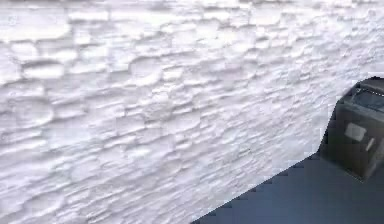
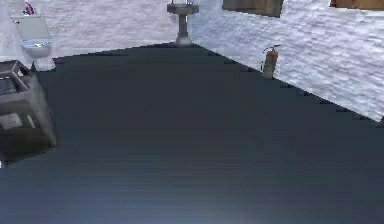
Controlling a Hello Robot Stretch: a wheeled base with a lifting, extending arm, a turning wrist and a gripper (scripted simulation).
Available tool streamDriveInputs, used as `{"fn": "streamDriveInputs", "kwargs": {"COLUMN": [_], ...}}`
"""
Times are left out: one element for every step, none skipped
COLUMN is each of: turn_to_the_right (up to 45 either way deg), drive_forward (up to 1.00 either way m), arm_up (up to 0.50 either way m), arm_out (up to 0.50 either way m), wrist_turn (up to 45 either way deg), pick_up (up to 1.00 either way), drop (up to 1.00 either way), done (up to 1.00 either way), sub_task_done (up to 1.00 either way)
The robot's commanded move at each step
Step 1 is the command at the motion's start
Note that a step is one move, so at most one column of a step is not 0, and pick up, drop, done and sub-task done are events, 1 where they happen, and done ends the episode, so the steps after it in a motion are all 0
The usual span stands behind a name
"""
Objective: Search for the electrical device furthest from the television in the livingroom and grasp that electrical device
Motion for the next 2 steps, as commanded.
{"fn": "streamDriveInputs", "kwargs": {"turn_to_the_right": [45.0, 45.0], "drive_forward": [0.0, 0.0], "arm_up": [0.0, 0.0], "arm_out": [0.0, 0.0], "wrist_turn": [0.0, 0.0], "pick_up": [0.0, 0.0], "drop": [0.0, 0.0], "done": [0.0, 0.0], "sub_task_done": [0.0, 0.0]}}
